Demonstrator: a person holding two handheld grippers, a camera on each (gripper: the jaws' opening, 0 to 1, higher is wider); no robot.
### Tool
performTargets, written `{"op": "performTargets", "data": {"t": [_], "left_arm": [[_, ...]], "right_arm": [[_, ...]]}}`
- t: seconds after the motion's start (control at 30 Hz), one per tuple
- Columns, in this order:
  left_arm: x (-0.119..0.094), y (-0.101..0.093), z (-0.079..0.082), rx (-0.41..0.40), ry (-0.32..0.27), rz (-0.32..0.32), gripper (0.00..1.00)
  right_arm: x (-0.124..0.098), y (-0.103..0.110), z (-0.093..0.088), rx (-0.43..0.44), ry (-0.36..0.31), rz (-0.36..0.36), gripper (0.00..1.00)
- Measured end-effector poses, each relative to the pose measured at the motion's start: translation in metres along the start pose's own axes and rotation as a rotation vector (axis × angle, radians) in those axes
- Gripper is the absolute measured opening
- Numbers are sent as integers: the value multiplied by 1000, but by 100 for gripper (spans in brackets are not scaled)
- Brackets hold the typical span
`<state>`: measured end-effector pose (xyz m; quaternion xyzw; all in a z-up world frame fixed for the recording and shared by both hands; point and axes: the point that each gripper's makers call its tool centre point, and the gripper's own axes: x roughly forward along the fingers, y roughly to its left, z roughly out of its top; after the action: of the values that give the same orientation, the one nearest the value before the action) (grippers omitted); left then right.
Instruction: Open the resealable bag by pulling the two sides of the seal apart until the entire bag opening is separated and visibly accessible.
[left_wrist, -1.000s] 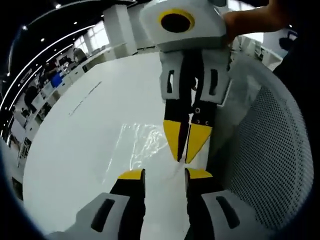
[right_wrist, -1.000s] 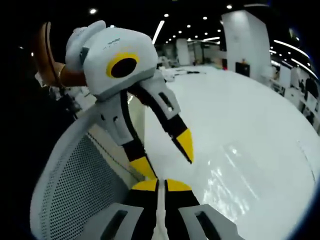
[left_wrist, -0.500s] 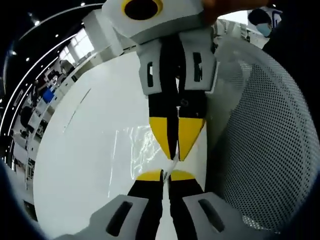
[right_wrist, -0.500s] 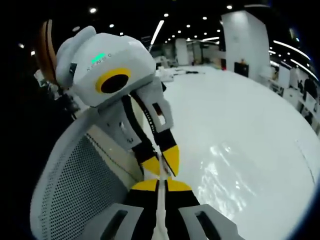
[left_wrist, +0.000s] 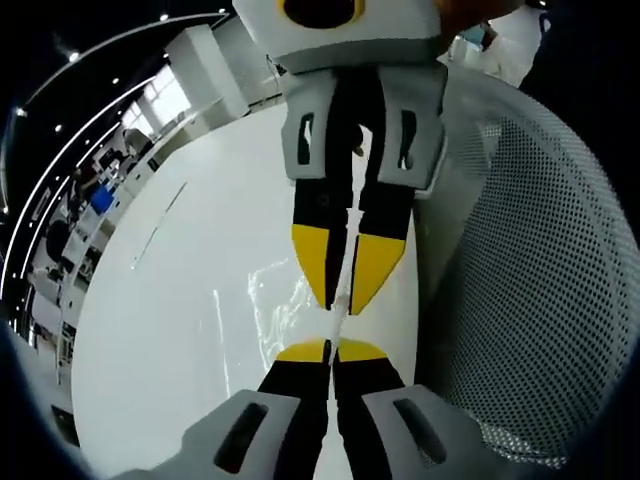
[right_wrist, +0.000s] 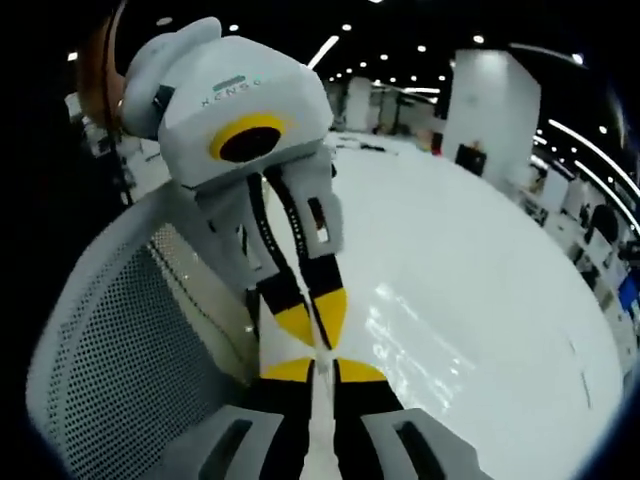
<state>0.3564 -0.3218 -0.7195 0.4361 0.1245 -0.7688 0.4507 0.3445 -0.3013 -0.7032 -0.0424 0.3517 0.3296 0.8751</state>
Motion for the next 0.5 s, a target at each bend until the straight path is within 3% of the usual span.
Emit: {"op": "performTargets", "data": {"t": [0.2, 0.33, 0.4, 0.43, 0.5], "left_arm": [[-2, 3, -2, 23, -4, 21, 0], [-2, 4, -6, 41, -7, 36, 0], [-3, 5, -9, 37, -2, 42, 0], [-3, 3, -5, 44, -25, 31, 0], [-2, 3, -3, 29, -38, 30, 0]], "right_arm": [[1, -4, 3, 15, -14, -51, 0], [3, -8, -1, -42, 19, -113, 0], [4, -9, -4, -101, 41, -154, 0], [3, -11, 4, -176, 35, -198, 0], [5, -10, 4, -297, 79, -208, 0]]}}
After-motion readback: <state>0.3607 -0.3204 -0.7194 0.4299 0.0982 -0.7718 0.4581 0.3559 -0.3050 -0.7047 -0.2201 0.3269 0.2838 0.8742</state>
